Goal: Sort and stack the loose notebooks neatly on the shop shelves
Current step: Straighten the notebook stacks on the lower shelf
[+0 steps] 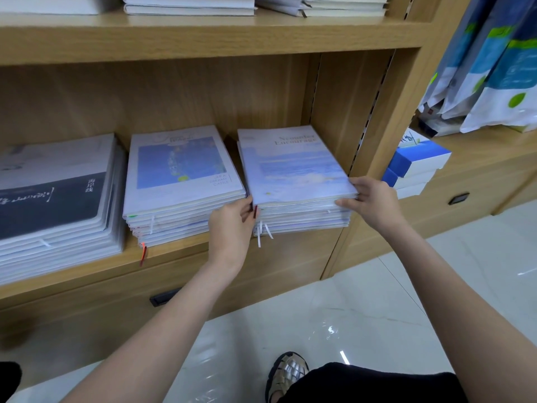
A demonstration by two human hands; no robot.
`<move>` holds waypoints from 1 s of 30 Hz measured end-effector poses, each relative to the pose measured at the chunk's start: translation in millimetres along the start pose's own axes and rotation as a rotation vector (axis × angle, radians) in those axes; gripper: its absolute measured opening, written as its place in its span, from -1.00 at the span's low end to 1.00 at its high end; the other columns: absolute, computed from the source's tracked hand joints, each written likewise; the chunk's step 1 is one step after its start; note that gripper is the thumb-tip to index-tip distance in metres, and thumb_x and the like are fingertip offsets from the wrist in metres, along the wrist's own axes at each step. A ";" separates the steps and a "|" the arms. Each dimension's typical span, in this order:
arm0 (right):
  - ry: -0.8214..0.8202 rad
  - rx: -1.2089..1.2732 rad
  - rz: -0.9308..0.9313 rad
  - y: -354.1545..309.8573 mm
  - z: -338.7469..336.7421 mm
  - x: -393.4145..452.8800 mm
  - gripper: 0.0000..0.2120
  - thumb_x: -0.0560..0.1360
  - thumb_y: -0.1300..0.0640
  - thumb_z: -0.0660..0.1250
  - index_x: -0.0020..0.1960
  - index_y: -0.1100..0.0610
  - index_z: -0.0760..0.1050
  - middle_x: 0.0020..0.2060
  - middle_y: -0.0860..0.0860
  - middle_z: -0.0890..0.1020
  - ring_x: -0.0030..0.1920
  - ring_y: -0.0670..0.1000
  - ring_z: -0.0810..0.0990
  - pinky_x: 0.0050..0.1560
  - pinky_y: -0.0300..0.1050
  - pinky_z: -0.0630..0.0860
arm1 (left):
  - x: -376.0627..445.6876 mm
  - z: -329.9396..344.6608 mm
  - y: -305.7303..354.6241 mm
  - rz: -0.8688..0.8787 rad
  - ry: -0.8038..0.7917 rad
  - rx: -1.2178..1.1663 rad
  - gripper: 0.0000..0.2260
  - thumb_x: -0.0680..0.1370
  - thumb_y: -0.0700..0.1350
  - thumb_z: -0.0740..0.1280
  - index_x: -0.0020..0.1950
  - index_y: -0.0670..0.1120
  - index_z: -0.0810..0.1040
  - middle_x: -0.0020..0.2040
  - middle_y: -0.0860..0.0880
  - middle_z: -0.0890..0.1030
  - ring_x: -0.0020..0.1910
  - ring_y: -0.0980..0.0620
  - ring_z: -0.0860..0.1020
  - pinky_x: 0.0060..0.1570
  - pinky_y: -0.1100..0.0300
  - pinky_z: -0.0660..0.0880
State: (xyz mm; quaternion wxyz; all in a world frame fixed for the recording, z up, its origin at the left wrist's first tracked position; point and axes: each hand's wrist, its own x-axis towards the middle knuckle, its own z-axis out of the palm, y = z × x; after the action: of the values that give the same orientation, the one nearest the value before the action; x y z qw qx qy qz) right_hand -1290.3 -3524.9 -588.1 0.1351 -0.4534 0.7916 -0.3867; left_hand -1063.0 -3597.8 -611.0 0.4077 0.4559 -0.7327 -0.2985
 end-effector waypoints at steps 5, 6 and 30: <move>-0.096 -0.125 -0.005 2.5 5.6 -2.3 -0.22 0.37 0.18 0.50 0.46 0.11 0.17 0.24 0.10 0.49 0.19 0.14 0.49 0.11 -0.11 0.42 | -8.0 -2.3 -11.2 -0.023 -0.176 -0.059 -0.61 0.47 -0.40 0.34 0.27 -0.16 0.51 0.00 0.10 0.55 0.06 0.15 0.55 0.07 0.46 0.39; -0.095 -0.165 -0.004 3.5 7.2 -1.8 -0.22 0.38 0.20 0.48 0.47 0.11 0.15 0.23 0.11 0.49 0.19 0.15 0.48 0.09 -0.11 0.41 | -8.0 -0.2 -12.4 -0.027 -0.177 -0.059 -0.63 0.48 -0.39 0.33 0.26 -0.16 0.52 0.00 0.09 0.56 0.04 0.16 0.56 0.04 0.49 0.39; -0.050 -0.157 0.052 10.1 9.2 6.9 -0.57 0.35 0.21 0.51 0.16 0.27 0.47 0.04 0.15 0.62 0.07 0.15 0.57 0.04 -0.02 0.50 | 7.1 10.0 -17.9 -0.072 -0.117 0.064 -0.85 0.51 -0.25 0.35 0.03 -0.25 0.64 -0.10 -0.13 0.68 -0.10 -0.05 0.65 0.00 -0.07 0.57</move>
State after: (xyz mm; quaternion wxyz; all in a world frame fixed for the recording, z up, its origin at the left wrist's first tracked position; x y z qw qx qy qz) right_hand -1295.1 -3532.2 -600.7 0.1288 -0.4512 0.8275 -0.3083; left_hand -1065.9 -3610.9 -628.1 0.3385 0.4765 -0.7476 -0.3154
